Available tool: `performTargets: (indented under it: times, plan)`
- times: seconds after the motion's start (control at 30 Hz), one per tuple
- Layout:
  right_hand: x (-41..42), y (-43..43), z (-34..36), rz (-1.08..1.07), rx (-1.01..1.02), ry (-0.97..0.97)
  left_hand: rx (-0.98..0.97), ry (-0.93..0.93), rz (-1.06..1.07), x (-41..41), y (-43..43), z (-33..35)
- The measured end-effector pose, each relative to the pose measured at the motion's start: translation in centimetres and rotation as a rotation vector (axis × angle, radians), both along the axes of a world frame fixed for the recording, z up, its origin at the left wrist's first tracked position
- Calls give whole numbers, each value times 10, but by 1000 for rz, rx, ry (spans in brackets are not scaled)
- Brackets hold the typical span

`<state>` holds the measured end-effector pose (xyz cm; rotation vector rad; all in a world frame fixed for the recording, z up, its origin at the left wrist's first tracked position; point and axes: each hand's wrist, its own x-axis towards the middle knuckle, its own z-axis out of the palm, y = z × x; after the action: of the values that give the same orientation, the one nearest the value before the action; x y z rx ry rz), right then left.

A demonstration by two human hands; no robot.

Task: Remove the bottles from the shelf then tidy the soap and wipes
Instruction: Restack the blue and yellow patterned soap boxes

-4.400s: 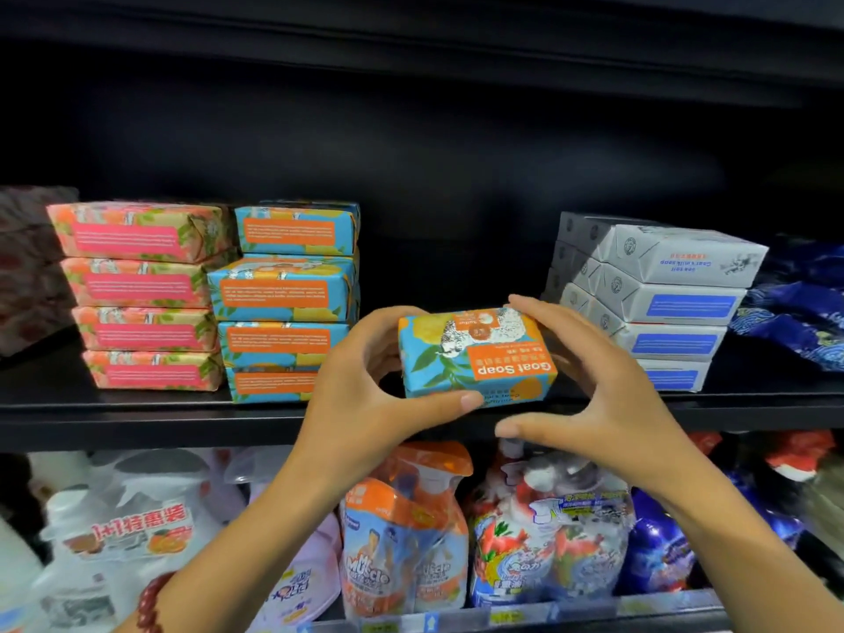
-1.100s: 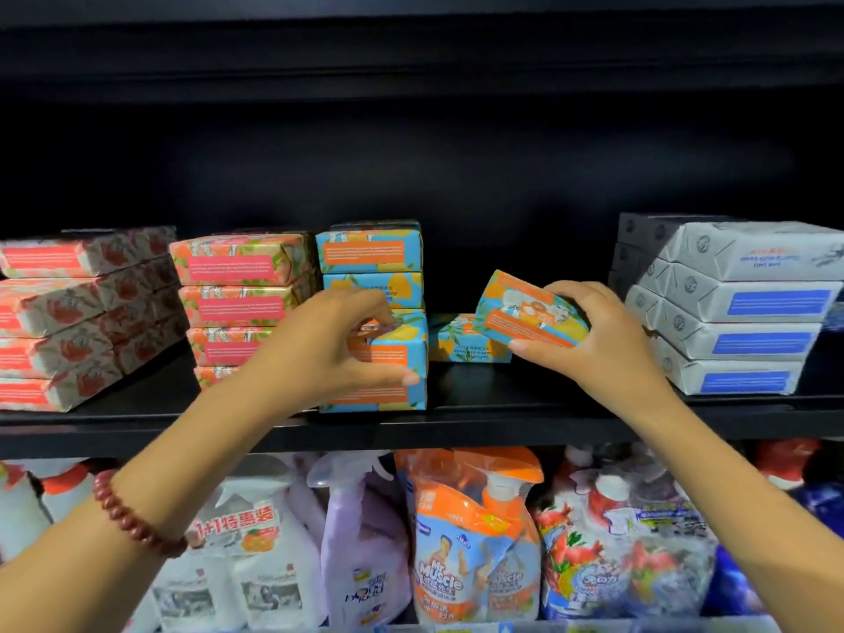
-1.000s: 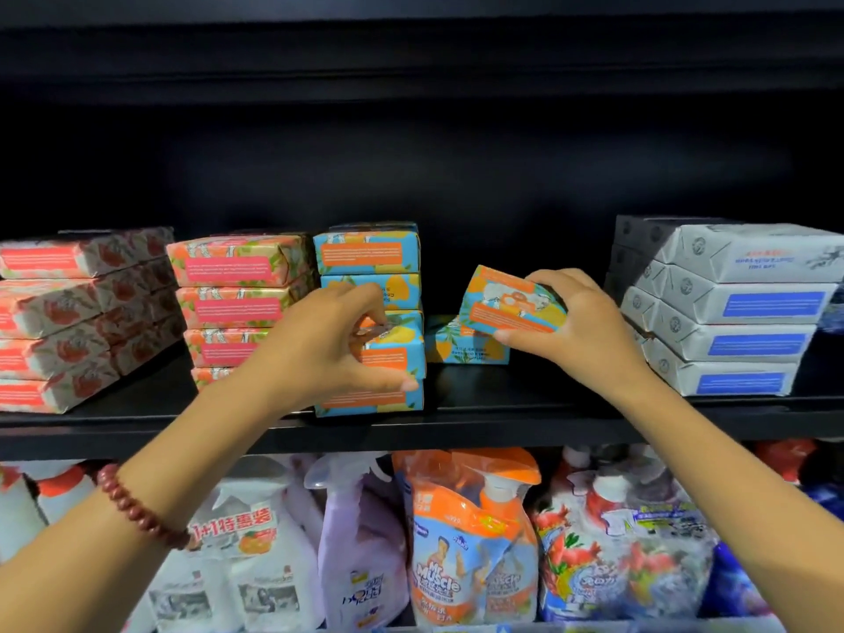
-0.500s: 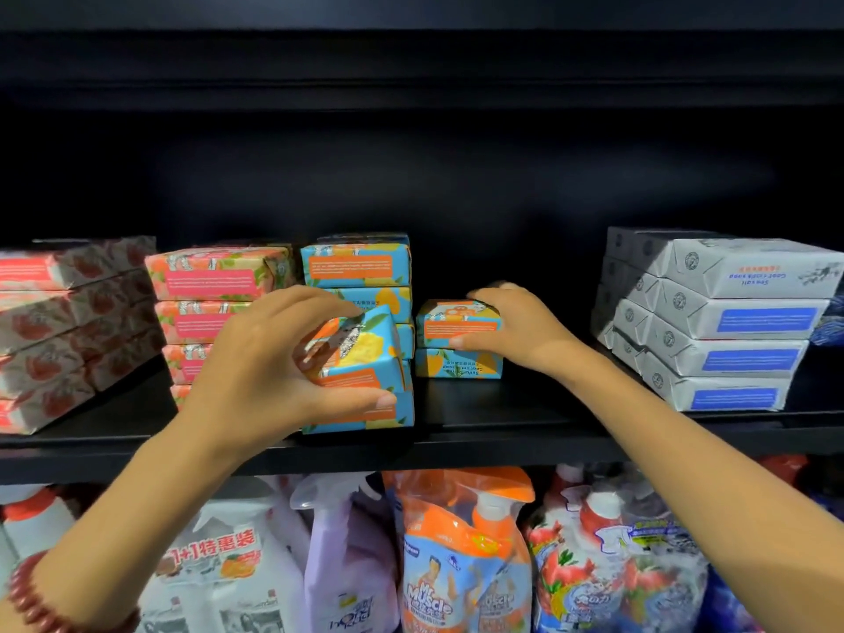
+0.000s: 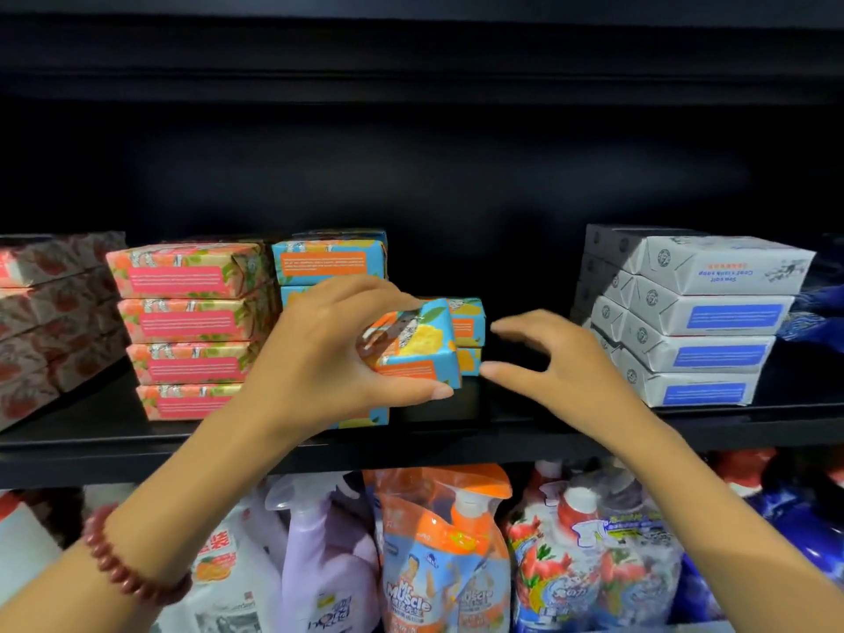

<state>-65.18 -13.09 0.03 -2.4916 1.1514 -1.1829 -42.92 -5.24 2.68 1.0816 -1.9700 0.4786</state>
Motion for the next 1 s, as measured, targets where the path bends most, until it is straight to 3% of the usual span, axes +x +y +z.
performTargets:
  times: [0.17,0.57,1.0]
  plan:
    - [-27,19,-26,107,84,172,23,-40,-36,-38,-29,12]
    - [-35,19,-47,17,37,124,198,-205,169,-62,-80,27]
    - [-35,19,-50,-8,27,147,82,-158,288,-52,-75,14]
